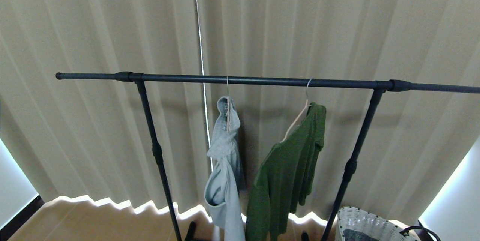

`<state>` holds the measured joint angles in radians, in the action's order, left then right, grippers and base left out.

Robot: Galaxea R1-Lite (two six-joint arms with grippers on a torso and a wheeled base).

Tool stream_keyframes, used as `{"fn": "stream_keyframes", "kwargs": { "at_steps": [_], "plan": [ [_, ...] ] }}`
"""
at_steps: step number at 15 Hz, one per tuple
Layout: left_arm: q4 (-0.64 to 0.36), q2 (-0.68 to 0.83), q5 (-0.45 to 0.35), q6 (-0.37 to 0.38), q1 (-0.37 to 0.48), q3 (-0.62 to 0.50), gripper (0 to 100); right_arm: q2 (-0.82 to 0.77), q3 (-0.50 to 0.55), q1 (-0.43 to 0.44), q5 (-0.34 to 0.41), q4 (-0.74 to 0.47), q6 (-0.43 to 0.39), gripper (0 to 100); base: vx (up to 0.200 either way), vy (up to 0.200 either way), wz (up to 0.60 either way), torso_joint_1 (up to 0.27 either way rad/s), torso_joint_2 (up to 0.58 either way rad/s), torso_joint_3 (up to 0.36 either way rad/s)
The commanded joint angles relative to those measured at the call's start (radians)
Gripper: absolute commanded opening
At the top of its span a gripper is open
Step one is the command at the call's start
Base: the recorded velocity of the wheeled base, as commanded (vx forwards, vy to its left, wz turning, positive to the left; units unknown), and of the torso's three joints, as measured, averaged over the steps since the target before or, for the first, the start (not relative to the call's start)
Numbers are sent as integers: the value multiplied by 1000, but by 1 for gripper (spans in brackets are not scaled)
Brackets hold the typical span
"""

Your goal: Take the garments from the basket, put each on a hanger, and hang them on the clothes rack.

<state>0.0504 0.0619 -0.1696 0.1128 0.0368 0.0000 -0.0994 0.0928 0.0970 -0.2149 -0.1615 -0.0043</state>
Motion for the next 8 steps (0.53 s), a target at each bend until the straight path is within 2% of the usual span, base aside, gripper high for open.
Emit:
{"fn": "stream_keyframes", "kwargs": {
  "at_steps": [1, 2, 3, 4, 5, 8],
  "plan": [
    [14, -62, 64, -12, -34, 0, 100, 9, -21, -7, 0, 25, 27, 100, 0, 0, 0, 0, 0, 0],
    [28, -62, 136, -33, -32, 0, 100, 10, -47, -19, 6, 85, 49, 100, 0, 0, 0, 0, 0, 0],
    [29, -62, 156, -56, -32, 0, 100, 21, -65, -43, 19, 128, 47, 100, 0, 0, 0, 0, 0, 0],
    [29, -62, 153, -85, -32, 0, 100, 79, -68, -91, 95, 137, 43, 100, 0, 0, 0, 0, 0, 0],
    [31, -62, 153, -87, -32, 0, 100, 99, -80, -95, 210, 154, 49, 100, 0, 0, 0, 0, 0, 0],
    [32, -62, 156, -94, -32, 0, 100, 99, -91, -97, 250, 168, 13, 100, 0, 0, 0, 0, 0, 0]
  ]
}}
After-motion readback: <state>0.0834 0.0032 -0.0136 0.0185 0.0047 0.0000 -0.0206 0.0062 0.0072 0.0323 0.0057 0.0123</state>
